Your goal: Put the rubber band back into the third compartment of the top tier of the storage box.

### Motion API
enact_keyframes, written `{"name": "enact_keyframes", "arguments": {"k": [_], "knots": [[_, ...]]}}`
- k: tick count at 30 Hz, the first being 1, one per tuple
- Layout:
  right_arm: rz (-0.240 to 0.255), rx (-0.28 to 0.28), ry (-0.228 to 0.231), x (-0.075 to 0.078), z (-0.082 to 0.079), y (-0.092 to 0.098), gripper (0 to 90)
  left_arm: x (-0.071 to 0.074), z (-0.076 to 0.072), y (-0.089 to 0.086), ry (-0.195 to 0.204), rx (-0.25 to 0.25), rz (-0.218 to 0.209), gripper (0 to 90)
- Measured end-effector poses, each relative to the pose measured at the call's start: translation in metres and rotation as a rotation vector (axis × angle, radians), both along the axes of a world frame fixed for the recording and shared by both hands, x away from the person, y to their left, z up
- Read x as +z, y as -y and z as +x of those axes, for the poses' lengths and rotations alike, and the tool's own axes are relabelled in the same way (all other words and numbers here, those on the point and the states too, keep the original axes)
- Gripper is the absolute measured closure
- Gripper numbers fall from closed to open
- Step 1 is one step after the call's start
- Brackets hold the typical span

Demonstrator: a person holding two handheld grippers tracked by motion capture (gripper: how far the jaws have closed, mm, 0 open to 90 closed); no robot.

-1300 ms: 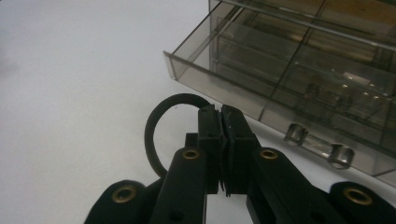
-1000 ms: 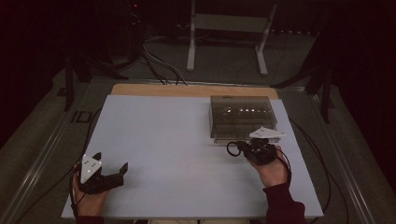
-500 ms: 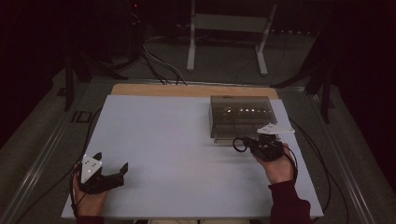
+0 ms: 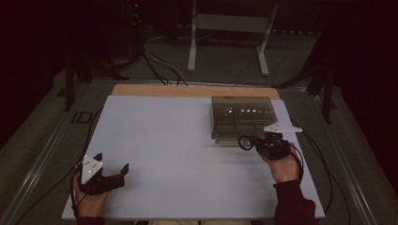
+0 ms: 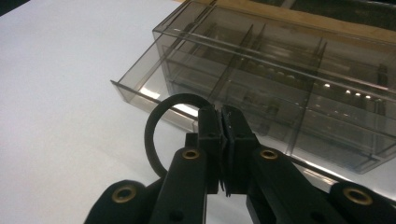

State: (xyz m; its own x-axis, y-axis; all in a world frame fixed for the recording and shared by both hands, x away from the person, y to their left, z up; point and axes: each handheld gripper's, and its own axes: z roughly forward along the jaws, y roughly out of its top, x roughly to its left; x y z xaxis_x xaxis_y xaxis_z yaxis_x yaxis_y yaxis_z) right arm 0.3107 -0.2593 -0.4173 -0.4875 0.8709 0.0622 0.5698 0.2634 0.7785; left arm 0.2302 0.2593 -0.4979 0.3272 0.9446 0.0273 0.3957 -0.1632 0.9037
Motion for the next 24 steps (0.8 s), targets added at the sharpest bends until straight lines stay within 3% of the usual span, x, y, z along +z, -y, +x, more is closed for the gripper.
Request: {"name": "enact_keyframes", "arguments": {"k": [24], "knots": [[0.017, -0.066, 0.010, 0.006, 0.005, 0.026, 88.4, 0.000, 0.000, 0.000, 0.000, 0.000, -0.002, 0.6]]}}
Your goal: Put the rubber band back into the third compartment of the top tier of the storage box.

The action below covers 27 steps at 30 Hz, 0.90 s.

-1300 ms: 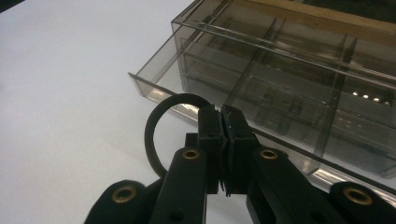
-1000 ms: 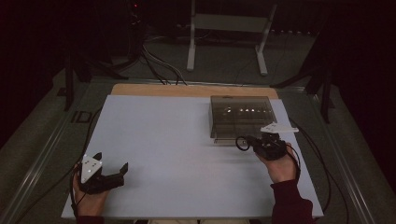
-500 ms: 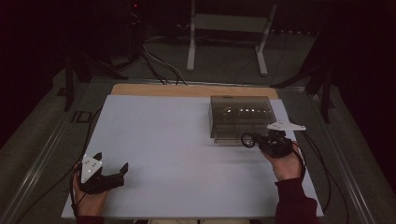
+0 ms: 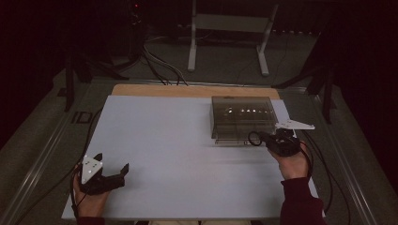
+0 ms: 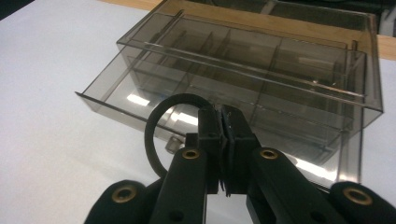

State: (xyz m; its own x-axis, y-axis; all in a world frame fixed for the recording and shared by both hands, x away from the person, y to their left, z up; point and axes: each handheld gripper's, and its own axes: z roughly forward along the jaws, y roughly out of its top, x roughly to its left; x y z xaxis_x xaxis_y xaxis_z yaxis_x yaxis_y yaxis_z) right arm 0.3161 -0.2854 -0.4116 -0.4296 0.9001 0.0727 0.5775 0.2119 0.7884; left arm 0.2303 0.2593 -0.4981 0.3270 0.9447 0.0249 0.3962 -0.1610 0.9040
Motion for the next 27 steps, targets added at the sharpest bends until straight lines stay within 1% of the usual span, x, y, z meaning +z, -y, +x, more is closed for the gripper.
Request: {"name": "enact_keyframes", "arguments": {"k": [15, 27], "knots": [[0.004, -0.041, 0.002, -0.001, 0.003, 0.016, 88.4, -0.001, 0.000, 0.000, -0.001, 0.000, -0.004, 0.6], [0.020, -0.070, 0.005, -0.006, 0.005, 0.027, 88.4, -0.001, 0.001, 0.001, -0.002, 0.001, -0.004, 0.6]]}}
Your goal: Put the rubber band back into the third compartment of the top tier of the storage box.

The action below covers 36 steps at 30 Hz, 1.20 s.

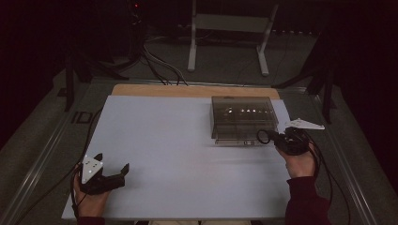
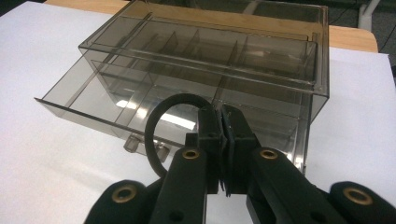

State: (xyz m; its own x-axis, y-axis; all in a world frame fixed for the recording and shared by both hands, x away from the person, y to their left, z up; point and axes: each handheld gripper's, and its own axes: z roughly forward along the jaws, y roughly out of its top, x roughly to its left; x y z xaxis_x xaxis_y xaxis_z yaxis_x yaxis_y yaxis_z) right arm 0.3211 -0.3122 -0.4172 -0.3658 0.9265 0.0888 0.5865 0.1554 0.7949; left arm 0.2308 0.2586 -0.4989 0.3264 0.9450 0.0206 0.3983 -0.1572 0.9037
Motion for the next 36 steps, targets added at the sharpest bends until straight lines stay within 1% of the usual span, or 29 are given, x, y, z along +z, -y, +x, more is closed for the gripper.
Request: {"name": "enact_keyframes", "arguments": {"k": [11, 13, 14, 36], "knots": [[0.006, -0.040, -0.001, -0.006, 0.002, 0.011, 88.4, 0.000, 0.000, 0.000, -0.002, 0.000, 0.001, 0.6], [0.005, -0.048, -0.002, -0.006, 0.003, 0.012, 88.4, 0.000, 0.000, 0.000, -0.003, 0.000, 0.001, 0.6], [-0.004, -0.055, 0.000, -0.006, 0.004, 0.014, 88.4, 0.000, 0.000, 0.000, -0.003, 0.000, 0.001, 0.6], [-0.017, -0.094, 0.009, -0.005, 0.018, 0.016, 88.4, 0.000, 0.000, -0.001, -0.005, 0.002, 0.000, 0.6]]}}
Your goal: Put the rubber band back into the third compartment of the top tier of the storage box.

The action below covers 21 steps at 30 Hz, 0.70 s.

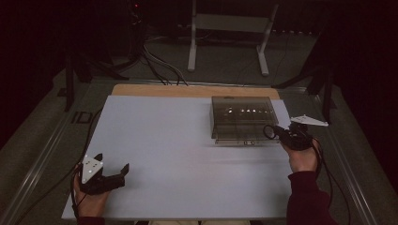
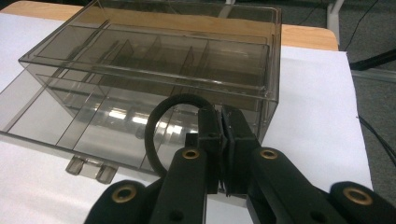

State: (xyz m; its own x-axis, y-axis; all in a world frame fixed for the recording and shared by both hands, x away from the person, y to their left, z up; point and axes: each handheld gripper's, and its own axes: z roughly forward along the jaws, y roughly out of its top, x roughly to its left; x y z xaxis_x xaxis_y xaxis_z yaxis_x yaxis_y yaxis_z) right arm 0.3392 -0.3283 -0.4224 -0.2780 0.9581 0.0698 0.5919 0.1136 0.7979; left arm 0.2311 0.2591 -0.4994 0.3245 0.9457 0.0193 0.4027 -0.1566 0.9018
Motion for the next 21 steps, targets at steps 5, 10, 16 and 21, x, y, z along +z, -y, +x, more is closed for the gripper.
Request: {"name": "enact_keyframes", "arguments": {"k": [5, 10, 16, 21], "knots": [[-0.006, -0.007, -0.003, -0.001, 0.004, -0.001, 88.4, 0.000, 0.000, 0.000, 0.000, -0.002, 0.002, 0.6], [-0.014, -0.013, -0.003, -0.002, 0.007, -0.002, 88.4, 0.000, 0.000, 0.000, -0.001, -0.002, 0.001, 0.6], [-0.021, -0.019, -0.009, -0.004, 0.011, -0.002, 88.4, -0.001, 0.000, 0.000, -0.002, -0.002, 0.001, 0.6], [-0.026, -0.021, -0.016, -0.005, 0.013, -0.002, 88.4, -0.001, 0.001, 0.001, -0.002, -0.004, -0.001, 0.6]]}}
